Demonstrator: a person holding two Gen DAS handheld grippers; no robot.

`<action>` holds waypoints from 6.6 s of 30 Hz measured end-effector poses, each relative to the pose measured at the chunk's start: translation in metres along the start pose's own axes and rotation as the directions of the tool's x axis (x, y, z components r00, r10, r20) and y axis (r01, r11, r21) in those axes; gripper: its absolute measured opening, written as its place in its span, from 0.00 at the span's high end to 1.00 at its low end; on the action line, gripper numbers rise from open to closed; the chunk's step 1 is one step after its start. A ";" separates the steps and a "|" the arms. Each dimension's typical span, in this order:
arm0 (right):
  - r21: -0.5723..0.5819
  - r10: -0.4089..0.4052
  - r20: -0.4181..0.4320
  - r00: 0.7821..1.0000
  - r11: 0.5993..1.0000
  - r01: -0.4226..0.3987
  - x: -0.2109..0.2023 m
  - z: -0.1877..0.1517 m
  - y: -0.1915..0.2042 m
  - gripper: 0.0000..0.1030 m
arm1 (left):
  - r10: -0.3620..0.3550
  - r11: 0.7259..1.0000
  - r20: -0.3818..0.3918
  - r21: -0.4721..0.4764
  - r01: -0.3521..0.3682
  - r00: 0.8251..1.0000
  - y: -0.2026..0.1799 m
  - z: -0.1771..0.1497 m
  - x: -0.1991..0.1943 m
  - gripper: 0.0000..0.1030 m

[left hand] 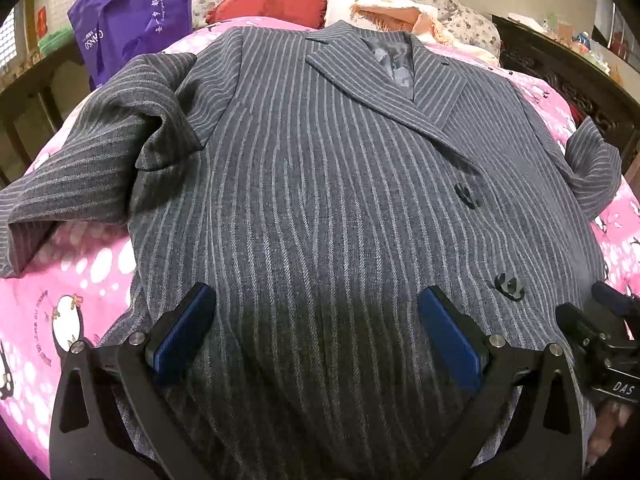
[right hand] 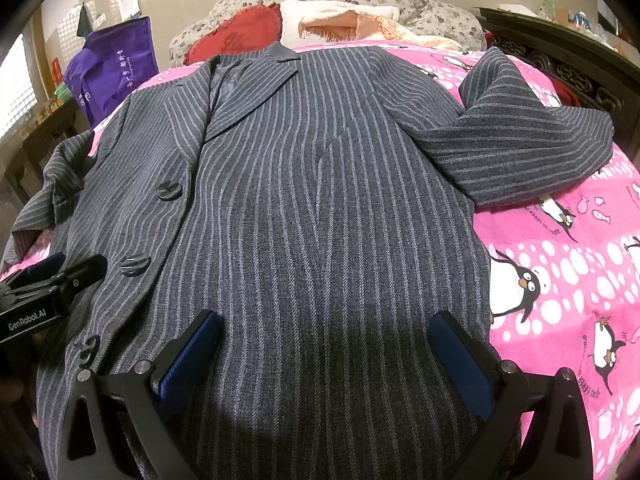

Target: Fold large clothes

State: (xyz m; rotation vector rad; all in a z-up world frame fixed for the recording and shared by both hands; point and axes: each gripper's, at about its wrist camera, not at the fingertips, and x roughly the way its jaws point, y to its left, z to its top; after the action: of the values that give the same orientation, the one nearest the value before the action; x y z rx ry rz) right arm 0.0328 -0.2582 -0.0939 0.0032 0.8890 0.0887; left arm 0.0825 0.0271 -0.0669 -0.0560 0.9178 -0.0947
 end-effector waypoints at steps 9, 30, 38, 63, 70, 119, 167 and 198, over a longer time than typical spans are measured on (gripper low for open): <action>0.001 0.004 -0.001 1.000 1.000 -0.004 0.000 0.000 0.000 0.00 | 0.003 1.000 0.000 0.003 -0.003 1.000 0.001 0.001 0.001 0.00; -0.175 0.000 -0.023 1.000 0.985 -0.004 -0.023 -0.015 0.033 0.00 | 0.013 1.000 0.005 0.008 -0.013 1.000 0.002 -0.003 0.002 0.00; -0.082 0.118 -0.016 0.993 0.989 -0.119 -0.013 -0.018 0.019 0.00 | 0.011 1.000 0.004 0.005 -0.011 1.000 0.003 -0.003 0.001 0.00; -0.074 0.124 -0.024 0.992 0.989 -0.126 -0.015 -0.016 0.014 0.00 | 0.013 1.000 0.005 0.008 -0.013 1.000 0.002 -0.003 0.001 0.00; -0.073 0.125 -0.024 0.992 0.989 -0.126 -0.015 -0.016 0.014 0.00 | 0.013 1.000 0.006 0.007 -0.013 1.000 0.002 -0.003 0.001 0.00; -0.067 0.131 -0.026 0.991 0.989 -0.132 -0.015 -0.018 0.013 0.00 | 0.255 0.763 0.055 -0.625 -0.165 0.965 0.364 0.017 -0.059 0.95; -0.035 0.376 0.107 0.921 0.927 -0.374 -0.016 0.099 0.032 0.20 | 0.171 0.978 0.181 -0.151 -0.144 0.969 0.070 0.008 -0.039 0.28; 0.197 0.268 0.059 0.962 0.941 -0.274 0.004 0.098 -0.085 0.82 | 0.213 0.948 0.096 -0.261 -0.181 0.972 0.101 0.010 -0.031 0.27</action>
State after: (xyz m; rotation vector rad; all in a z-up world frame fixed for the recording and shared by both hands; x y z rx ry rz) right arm 0.1174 -0.3391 -0.0387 0.3190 0.8585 0.2540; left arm 0.0774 0.1313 -0.0452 -0.2027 0.8029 0.2105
